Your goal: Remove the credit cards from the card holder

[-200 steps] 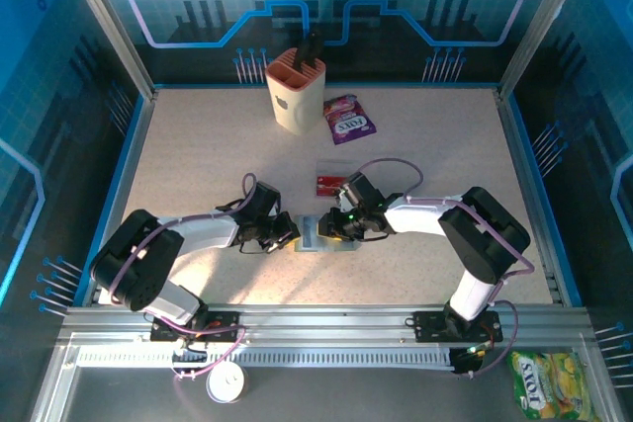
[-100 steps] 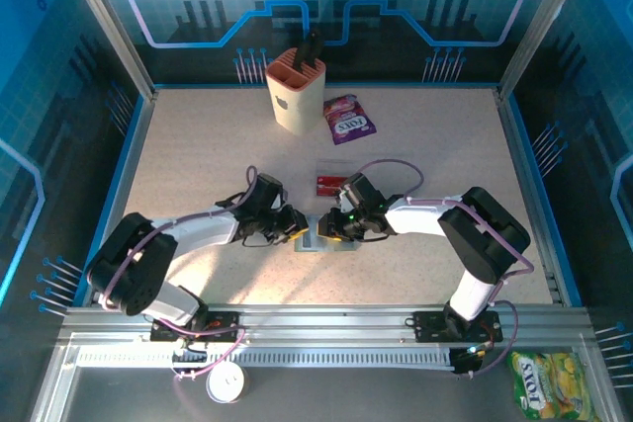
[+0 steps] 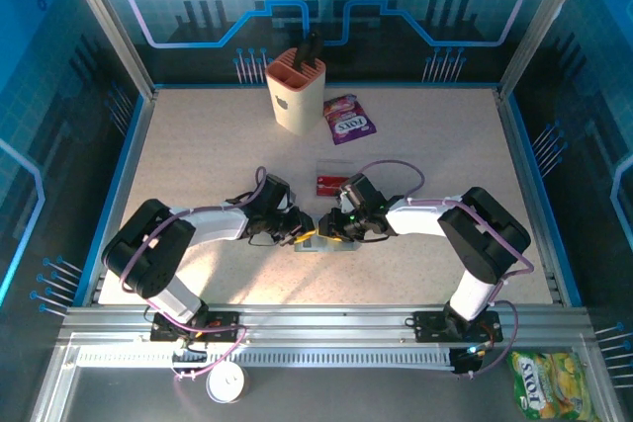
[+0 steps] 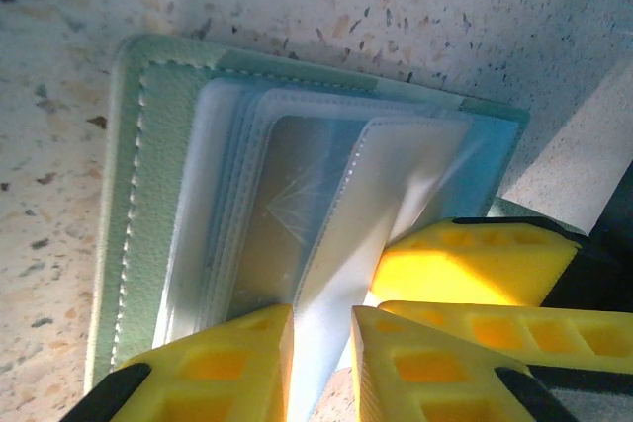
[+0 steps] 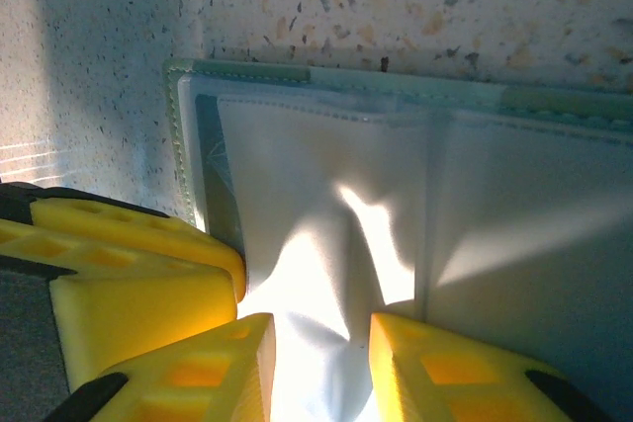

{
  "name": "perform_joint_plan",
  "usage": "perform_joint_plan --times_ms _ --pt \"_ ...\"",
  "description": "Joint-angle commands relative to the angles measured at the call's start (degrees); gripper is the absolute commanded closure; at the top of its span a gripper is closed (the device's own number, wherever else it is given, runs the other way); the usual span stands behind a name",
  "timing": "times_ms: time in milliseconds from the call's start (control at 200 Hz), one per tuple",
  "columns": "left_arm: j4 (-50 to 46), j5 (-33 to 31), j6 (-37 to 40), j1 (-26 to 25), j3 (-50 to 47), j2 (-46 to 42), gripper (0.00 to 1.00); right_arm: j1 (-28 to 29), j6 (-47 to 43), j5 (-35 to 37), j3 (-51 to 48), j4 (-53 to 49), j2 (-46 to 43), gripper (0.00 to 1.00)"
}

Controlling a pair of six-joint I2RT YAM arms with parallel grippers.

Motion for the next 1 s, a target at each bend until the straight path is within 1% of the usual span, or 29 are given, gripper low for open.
perform_joint_plan --times_ms 0,130,470,705,995 --pt "0.31 1.34 -1.16 -0.3 1.06 1.02 0.77 -0.47 0.68 0.11 -1.39 -0.83 -0.2 0.67" --pt "-1.92 -0.43 -0.83 -0.35 1.19 0.47 0.73 -0.43 0.8 -0.03 -1.54 -0.57 -0.15 0.67" --pt "-5.89 -4.34 0.2 -0.38 1.82 -1.77 0.72 -0.33 1.12 -0.12 -2.19 0.41 0.03 0.67" --pt "-5.11 -4.72 -0.52 -0.44 1.41 -2.34 0.69 -0.46 1.71 -0.52 -2.88 1.59 -0.08 0.68" --pt "-2.33 -2.17 -1.98 -0.84 1.67 0.36 0.71 -1.21 3.0 -2.66 -4.5 5.54 1.12 0.75"
